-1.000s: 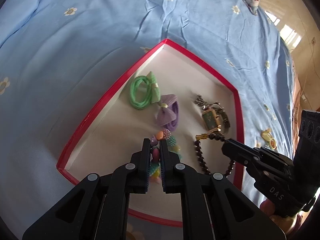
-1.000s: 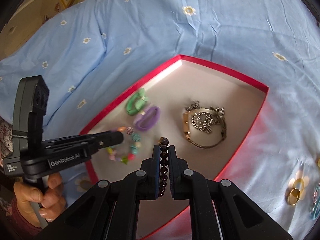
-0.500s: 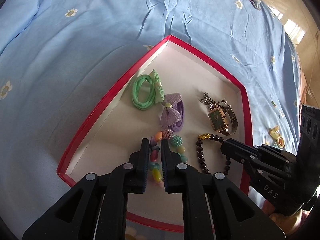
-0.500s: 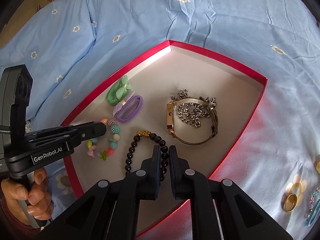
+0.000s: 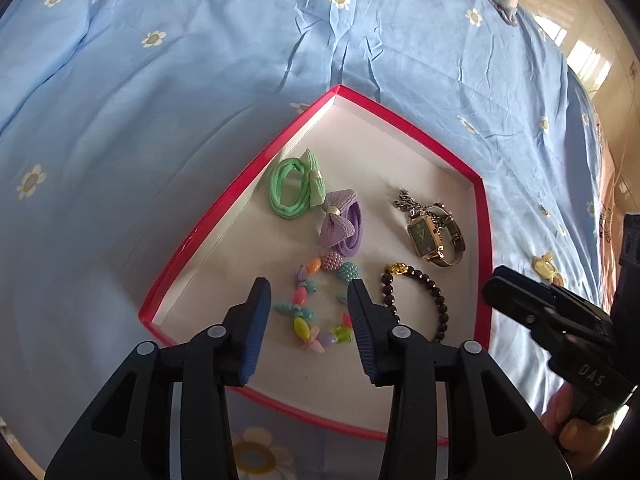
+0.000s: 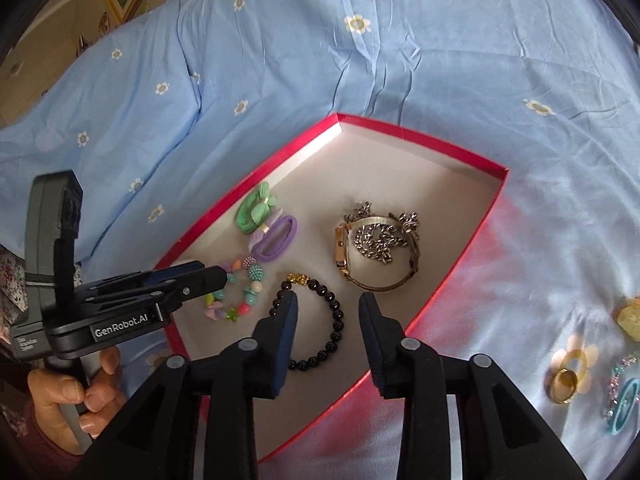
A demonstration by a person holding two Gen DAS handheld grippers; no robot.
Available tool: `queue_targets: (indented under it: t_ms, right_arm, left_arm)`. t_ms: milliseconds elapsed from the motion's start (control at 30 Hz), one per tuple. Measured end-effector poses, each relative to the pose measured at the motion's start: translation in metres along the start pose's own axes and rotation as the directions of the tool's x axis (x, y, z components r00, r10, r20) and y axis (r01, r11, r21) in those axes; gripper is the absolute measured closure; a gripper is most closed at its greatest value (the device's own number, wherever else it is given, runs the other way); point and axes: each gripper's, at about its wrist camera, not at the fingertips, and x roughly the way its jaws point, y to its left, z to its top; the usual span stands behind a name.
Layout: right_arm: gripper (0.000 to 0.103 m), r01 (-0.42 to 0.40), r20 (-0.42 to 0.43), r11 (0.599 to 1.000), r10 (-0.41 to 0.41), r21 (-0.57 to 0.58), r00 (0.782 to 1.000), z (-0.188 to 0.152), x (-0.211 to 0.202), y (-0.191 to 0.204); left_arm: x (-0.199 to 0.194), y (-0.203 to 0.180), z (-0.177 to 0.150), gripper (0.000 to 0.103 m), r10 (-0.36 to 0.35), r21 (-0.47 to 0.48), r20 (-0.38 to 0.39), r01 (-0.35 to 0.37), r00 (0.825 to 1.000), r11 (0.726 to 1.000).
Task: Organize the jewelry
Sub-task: 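Move both open tools back over the remaining jewelry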
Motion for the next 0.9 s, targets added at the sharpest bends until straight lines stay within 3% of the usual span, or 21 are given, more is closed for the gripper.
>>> queue_targets:
  t_ms: [100,333,900]
  right_arm:
    - [0.062,0.003,0.035,1.000,-0.004,0.016,0.999,-0.003,-0.018,-0.006]
    - [0.056,0.052,0.076,0.997,-0.056,0.059,0.996,-0.021,-0.054,-0.027]
    - [0.050,0.158,0.093,0.964,-0.181,0.215,0.979,-0.080,-0.117,-0.096]
  left_arm:
    - [-0.007,-0.001,-0.005,0.056,-0.004,-0.013,0.011,0.005,1.000,1.000]
    - [-0.018,-0.012,-0.015,0.054,-0.032,-0.014,0.010,0.032,0.999,0.999]
    - [-0.024,-0.087,-0.038,0.049,-0.101,0.131,-0.024,0.103,0.995,0.986]
